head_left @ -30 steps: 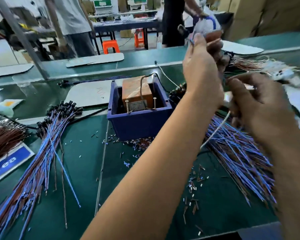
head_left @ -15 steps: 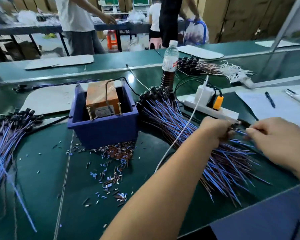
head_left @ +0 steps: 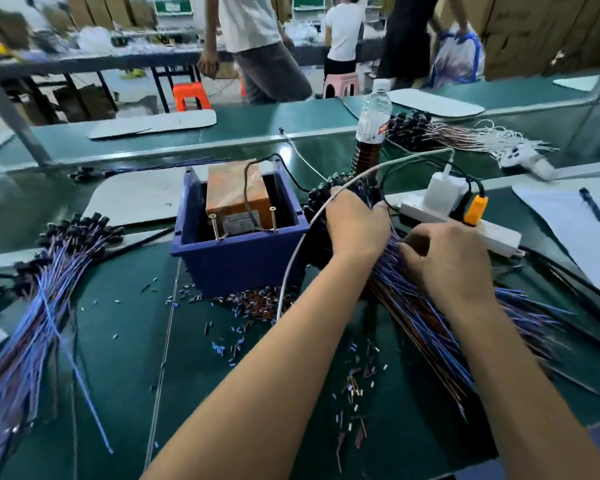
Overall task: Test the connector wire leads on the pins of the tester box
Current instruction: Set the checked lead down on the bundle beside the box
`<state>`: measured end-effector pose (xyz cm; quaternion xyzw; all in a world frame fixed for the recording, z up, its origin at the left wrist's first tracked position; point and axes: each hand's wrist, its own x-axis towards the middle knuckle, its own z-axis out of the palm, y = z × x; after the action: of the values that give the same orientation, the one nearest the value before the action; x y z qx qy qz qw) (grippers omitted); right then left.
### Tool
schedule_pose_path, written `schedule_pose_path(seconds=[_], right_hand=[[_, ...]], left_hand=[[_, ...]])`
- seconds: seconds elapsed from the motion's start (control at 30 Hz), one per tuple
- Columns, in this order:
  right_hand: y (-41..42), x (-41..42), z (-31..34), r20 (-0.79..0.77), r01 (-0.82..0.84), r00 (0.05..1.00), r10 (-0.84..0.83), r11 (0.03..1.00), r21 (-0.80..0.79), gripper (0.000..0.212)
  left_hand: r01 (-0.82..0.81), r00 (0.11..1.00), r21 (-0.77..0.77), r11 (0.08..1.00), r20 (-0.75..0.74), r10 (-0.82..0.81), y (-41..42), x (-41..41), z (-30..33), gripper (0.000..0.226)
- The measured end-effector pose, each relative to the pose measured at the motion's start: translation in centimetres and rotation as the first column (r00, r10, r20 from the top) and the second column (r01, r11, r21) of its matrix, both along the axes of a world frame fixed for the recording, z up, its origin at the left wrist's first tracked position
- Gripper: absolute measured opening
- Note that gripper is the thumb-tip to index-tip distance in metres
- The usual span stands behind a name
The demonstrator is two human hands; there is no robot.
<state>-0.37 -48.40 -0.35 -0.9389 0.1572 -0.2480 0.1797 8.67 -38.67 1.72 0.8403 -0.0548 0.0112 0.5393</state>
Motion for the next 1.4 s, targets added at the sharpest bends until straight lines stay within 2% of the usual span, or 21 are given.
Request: schedule_pose_path(seconds=[0.1,0.17,0.2,0.27,0.37,0.5,0.53,0.57,0.6,0.67,0.7,0.73,0.77,0.8,0.83,0.87,0.97,1.07,1.13,1.23,1.4], right_hand=[[0.4,0.4,-0.2,-0.044,0.025,0.999,-0.024,0.999,0.032,0.015],[0.8,0.4,-0.2,0.031,0.055,0.998,-0.058,0.994,0.093,0.012],[1.0,0.4,-0.2,0.107,0.068,0.991,-0.083,0.989,0.131,0.012],[1.9,0.1,0.2,0.306,0.099,0.941,-0.145,0.982,0.161,0.012],[4.7,-0.2,1.3,0.577,0.012,0.814,-0.069,0.995,0.103,0.008],[10.5,0.1,2.1,0.636,-0.264,0.744,0.204,0.964,0.0,0.005],[12.2,0.3,2.0,0.612,-0.351,0.737,0.286,0.936,-0.016,0.006],[13.8,0.4,1.9,0.574,-0.433,0.731,0.368,0.901,-0.025,0.006],[15.3,0.5,1.8,0.518,-0.509,0.729,0.447,0.861,-0.026,0.006],[18.1,0.8,1.3,0.321,-0.635,0.726,0.608,0.772,-0.025,0.006],[19.4,1.1,1.0,0.19,-0.686,0.709,0.679,0.727,-0.036,0.007],[20.7,1.3,0.7,0.059,-0.731,0.678,0.733,0.68,-0.051,0.01],[22.0,1.7,0.4,-0.059,-0.767,0.641,0.765,0.638,-0.065,0.014],[23.3,2.1,0.1,-0.158,-0.794,0.606,0.78,0.603,-0.073,0.018],[24.5,2.5,-0.1,-0.234,-0.814,0.576,0.783,0.577,-0.071,0.021],[25.6,3.0,-0.4,-0.29,-0.826,0.55,0.783,0.56,-0.053,0.022],[27.9,4.5,-1.3,-0.427,-0.822,0.492,0.759,0.567,0.06,0.023],[28.8,5.7,-1.8,-0.491,-0.794,0.467,0.735,0.593,0.132,0.021],[28.8,6.2,-2.0,-0.504,-0.786,0.454,0.735,0.597,0.163,0.019],[28.7,6.6,-1.9,-0.504,-0.764,0.438,0.745,0.604,0.228,0.015],[28.5,7.1,-1.6,-0.513,-0.752,0.437,0.739,0.613,0.243,0.015]], left_hand=[[0.163,0.984,0.207,0.965,0.04,-0.175,1.5,-1.3,0.5,0.029],[0.238,0.96,0.286,0.928,0.074,-0.268,3.0,-2.2,0.9,0.035],[0.282,0.947,0.266,0.922,0.074,-0.311,4.0,-2.4,1.1,0.031],[0.411,0.912,0.038,0.911,0.003,-0.411,6.3,-3.3,1.7,0.016],[0.549,0.816,-0.294,0.783,-0.018,-0.578,11.4,-4.3,1.9,0.016],[0.729,0.561,-0.471,0.497,-0.006,-0.828,20.5,-4.3,1.0,0.027],[0.721,0.559,-0.498,0.483,0.005,-0.829,22.9,-4.0,0.7,0.031],[0.677,0.616,-0.517,0.523,0.011,-0.787,24.9,-3.5,0.5,0.034],[0.583,0.73,-0.534,0.612,0.014,-0.684,26.5,-2.8,0.2,0.033],[0.239,0.966,-0.453,0.859,0.024,-0.257,29.3,-1.3,-0.8,0.024],[-0.022,0.996,-0.278,0.96,0.075,0.045,30.5,-0.4,-1.5,0.024],[-0.305,0.937,-0.004,0.952,0.181,0.3,31.7,0.4,-2.5,0.023],[-0.522,0.845,0.279,0.806,0.302,0.442,33.0,1.1,-3.6,0.021],[-0.623,0.782,0.474,0.622,0.384,0.491,34.2,1.3,-4.4,0.021],[-0.63,0.77,0.595,0.499,0.395,0.5,34.9,1.3,-4.9,0.026],[-0.601,0.78,0.67,0.436,0.371,0.505,35.6,1.5,-5.4,0.034],[-0.519,0.799,0.776,0.36,0.29,0.526,35.9,1.8,-6.0,0.036],[-0.54,0.789,0.742,0.398,0.281,0.547,35.7,1.9,-6.3,0.019],[-0.593,0.76,0.694,0.408,0.315,0.569,36.0,1.6,-6.3,0.024],[-0.617,0.717,0.699,0.362,0.308,0.626,36.4,1.5,-6.1,0.027],[-0.663,0.696,0.622,0.416,0.309,0.648,36.1,1.2,-6.0,0.035]])
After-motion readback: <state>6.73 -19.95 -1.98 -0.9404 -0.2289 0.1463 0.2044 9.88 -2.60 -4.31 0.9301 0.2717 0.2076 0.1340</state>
